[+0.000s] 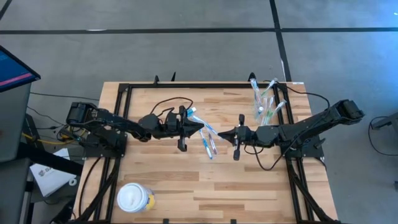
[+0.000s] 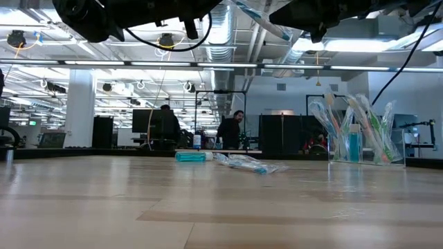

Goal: Pick & Place toothbrushing station
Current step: Put the blue toothbrush into the transparent organizer

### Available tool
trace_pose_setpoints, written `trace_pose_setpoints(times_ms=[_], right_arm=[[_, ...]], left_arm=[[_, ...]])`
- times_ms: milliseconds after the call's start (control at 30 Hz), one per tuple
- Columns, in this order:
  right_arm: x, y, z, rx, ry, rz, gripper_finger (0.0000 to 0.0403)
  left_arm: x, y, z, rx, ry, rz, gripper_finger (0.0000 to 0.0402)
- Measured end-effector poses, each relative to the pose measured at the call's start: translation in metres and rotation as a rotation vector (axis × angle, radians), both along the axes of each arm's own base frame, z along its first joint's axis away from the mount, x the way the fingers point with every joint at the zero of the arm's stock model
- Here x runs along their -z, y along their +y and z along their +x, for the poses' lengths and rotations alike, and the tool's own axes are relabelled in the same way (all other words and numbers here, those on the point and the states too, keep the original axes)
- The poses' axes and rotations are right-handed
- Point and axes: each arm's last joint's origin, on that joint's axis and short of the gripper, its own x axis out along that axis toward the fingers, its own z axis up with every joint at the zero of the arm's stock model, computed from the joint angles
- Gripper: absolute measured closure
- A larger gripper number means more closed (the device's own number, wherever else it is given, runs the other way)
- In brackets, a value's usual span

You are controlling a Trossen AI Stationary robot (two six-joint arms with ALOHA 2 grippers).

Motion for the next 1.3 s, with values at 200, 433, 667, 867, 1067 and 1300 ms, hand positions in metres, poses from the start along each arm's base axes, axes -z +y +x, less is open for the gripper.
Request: trace_pose_setpoints(times_ms=[200,433,667,867,1067,1300], right_arm=[[-0.001,0.000,0.000,-0.003,-0.009,-0.019,0.0403],[-0.005,0.000,0.001,-0.003,-0.046,-0.028,0.0403],[-0.006,0.003,0.000,-0.013,-0.049,-0.033,0.0403],[-0.010,0.006,0.000,-0.026,-0.089,-0.046,0.0403],[-0.010,0.006,0.000,-0.027,-0.090,-0.055,0.0403],[-0.010,0.006,0.000,-0.027,-0.086,-0.039,0.0403]], left_arm=[[0.004,-0.005,0.001,0.016,0.041,0.002,0.0365],[0.004,-0.007,0.001,0.025,0.041,-0.003,0.0307],[0.004,-0.007,0.001,0.024,0.040,-0.017,0.0260],[0.004,-0.007,0.001,0.024,0.040,-0.017,0.0242],[0.004,-0.007,0.001,0.024,0.036,-0.018,0.0242],[-0.005,-0.007,-0.002,0.018,-0.048,-0.003,0.0243]])
